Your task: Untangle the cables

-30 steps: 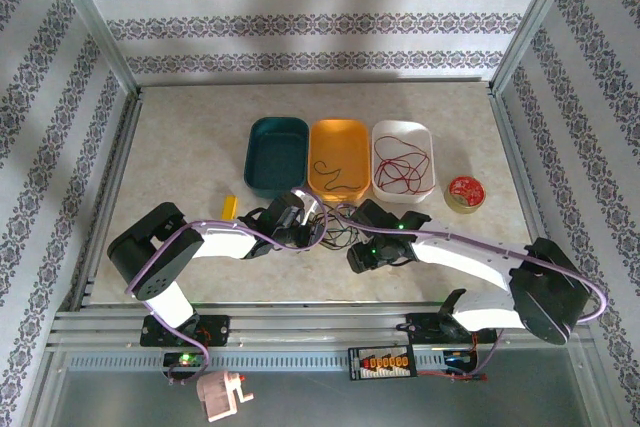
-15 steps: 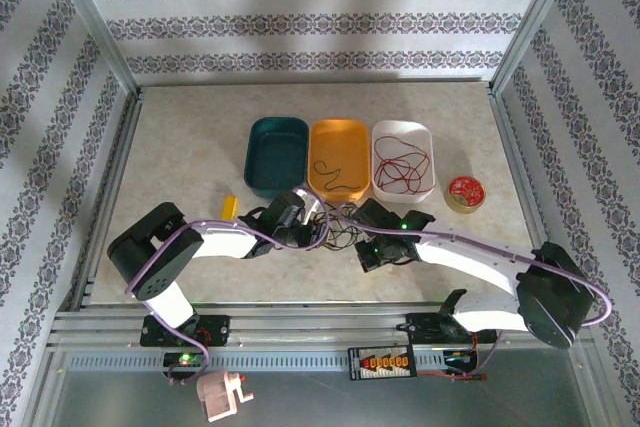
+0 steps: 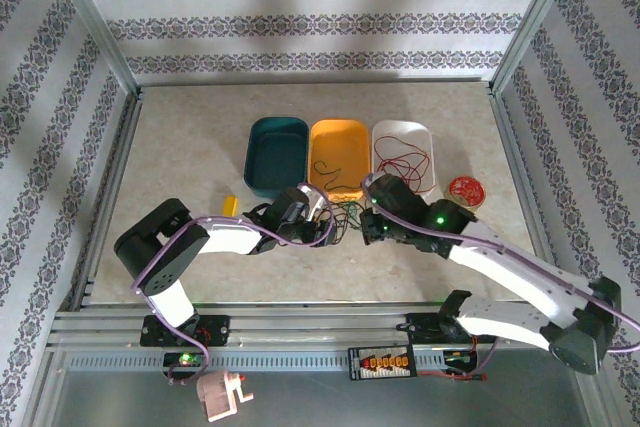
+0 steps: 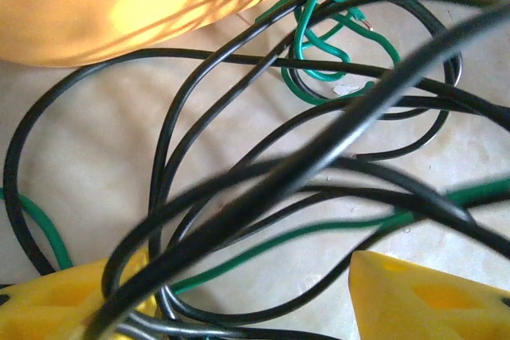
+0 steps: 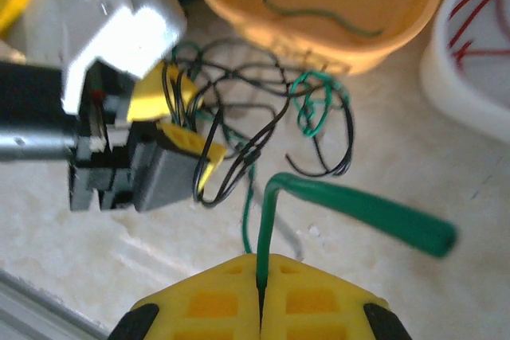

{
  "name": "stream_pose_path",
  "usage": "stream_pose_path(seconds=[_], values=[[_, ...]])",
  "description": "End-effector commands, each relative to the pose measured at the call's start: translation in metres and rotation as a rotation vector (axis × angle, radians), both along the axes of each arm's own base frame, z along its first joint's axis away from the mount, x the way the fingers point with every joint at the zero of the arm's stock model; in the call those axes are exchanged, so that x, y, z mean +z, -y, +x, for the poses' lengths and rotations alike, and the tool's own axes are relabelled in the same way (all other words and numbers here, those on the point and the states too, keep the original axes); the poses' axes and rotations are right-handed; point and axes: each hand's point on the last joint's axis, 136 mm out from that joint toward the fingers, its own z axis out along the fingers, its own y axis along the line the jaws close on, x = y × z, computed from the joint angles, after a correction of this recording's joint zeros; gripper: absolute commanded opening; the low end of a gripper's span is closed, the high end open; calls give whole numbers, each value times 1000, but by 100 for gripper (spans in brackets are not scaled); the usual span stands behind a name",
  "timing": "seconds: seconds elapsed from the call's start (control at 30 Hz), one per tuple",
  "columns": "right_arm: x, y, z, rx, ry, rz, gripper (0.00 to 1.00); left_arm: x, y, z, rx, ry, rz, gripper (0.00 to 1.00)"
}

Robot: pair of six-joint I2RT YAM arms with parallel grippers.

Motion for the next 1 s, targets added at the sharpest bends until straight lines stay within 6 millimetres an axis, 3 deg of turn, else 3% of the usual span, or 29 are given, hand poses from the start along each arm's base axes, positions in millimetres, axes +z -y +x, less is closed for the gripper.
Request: stream_pose_path(seconds=[0.0, 0.17, 0.3, 0.6, 0.8, 0.97], values=[[44, 21, 11, -99, 155, 17, 0, -37, -20, -10, 31, -79, 113, 65], [81, 55, 18, -244, 307, 32, 0, -39, -21, -11, 30, -83, 118, 65], [93, 75, 20, -318, 370, 19, 0, -41, -23, -13, 32, -90, 122, 67], [105, 64, 19, -242, 401, 48, 0, -41, -26, -17, 24, -84, 124, 63], [125, 112, 21, -444, 518, -9, 0, -48, -35, -18, 51, -92, 140, 36], [122, 147, 20, -584, 514, -61, 0, -51, -39, -19, 61, -101, 144, 22]])
